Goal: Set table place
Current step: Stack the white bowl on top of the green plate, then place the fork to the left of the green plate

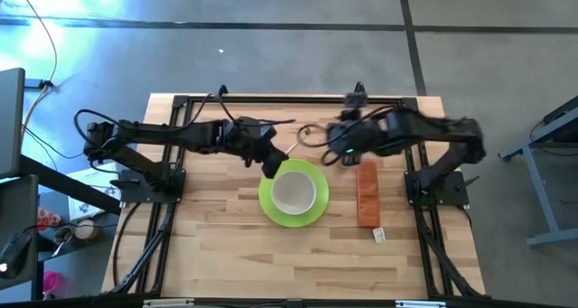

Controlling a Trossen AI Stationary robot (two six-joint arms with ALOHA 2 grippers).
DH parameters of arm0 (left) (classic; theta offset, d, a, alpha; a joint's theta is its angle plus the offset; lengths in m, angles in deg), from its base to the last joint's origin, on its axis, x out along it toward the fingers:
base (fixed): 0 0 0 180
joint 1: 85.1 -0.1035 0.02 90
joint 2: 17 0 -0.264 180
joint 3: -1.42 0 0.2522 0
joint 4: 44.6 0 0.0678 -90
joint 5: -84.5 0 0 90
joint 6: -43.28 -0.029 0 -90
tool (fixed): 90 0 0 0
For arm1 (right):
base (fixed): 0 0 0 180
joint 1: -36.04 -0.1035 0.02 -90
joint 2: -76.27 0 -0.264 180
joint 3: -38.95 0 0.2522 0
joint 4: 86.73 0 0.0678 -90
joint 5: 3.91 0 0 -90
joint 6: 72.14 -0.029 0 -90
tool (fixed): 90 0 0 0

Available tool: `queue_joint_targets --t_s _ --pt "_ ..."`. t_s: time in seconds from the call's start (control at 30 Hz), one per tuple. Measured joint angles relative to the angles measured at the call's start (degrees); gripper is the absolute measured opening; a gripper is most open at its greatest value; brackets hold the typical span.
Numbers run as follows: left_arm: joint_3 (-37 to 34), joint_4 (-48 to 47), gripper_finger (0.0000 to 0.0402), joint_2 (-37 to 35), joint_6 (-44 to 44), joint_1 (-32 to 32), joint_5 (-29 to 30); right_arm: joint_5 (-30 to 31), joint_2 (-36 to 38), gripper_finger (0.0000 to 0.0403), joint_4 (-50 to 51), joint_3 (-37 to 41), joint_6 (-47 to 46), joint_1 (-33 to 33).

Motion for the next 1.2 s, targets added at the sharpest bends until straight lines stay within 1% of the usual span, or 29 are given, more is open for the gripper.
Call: queue_joint_targets --t_s 0.07,0.17,0.27,0.33,0.43,0.53,0.63,0.7,0.77,0.83,0.9,0.97,1.03,1.2 --pt "0.00 0.07 0.0010 -1.72 0.67 0.00 2.92 0.07 2.42 0.0109 1.89 0.00 -3.48 0.00" --pt "0.00 -3.85 0.0010 -6.40 1.17 0.00 7.70 0.95 5.55 0.0109 3.54 0.00 -6.34 0.00" --pt "-0.75 -10.40 0.0010 -13.44 3.35 0.03 14.00 2.73 7.72 0.0110 4.33 -0.02 -6.86 0.00" --pt "-3.92 -9.37 0.0010 -19.34 5.98 0.71 16.58 3.07 8.47 0.0110 4.42 -0.02 -6.33 0.00" --pt "-12.96 -4.97 0.0010 -28.71 12.66 3.50 20.28 4.42 8.80 0.0110 4.42 -0.02 -4.86 0.19" --pt "-26.16 1.81 0.0010 -36.65 23.49 8.43 24.28 4.79 8.74 0.0110 4.44 -0.02 -3.59 0.42" --pt "-39.85 16.74 0.0010 -40.43 33.72 15.05 31.13 4.91 8.44 0.0110 4.44 -0.02 -3.57 0.42" --pt "-46.78 28.06 0.0010 -39.94 38.34 19.69 36.28 4.93 8.23 0.0110 4.42 -0.02 -3.60 0.42" --pt "-51.25 34.43 0.0010 -37.88 42.52 24.15 42.46 4.92 8.19 0.0110 4.40 0.00 -3.90 0.42" --pt "-52.57 35.62 0.0010 -34.91 46.24 28.75 49.13 5.02 8.06 0.0110 4.40 0.00 -4.64 0.42" --pt "-52.30 33.33 0.0010 -32.50 50.97 32.38 53.93 4.87 7.88 0.0110 4.40 0.00 -5.82 0.42" --pt "-50.93 28.76 0.0010 -29.02 57.26 34.77 55.19 4.85 7.86 0.0110 4.42 0.00 -6.44 0.42" --pt "-49.55 24.50 0.0009 -25.28 62.58 36.61 54.76 4.85 7.86 0.0110 4.38 0.00 -6.48 0.42" --pt "-44.85 20.63 0.0010 -13.75 72.48 39.24 53.46 4.83 7.86 0.0110 4.02 0.00 -8.71 0.42"
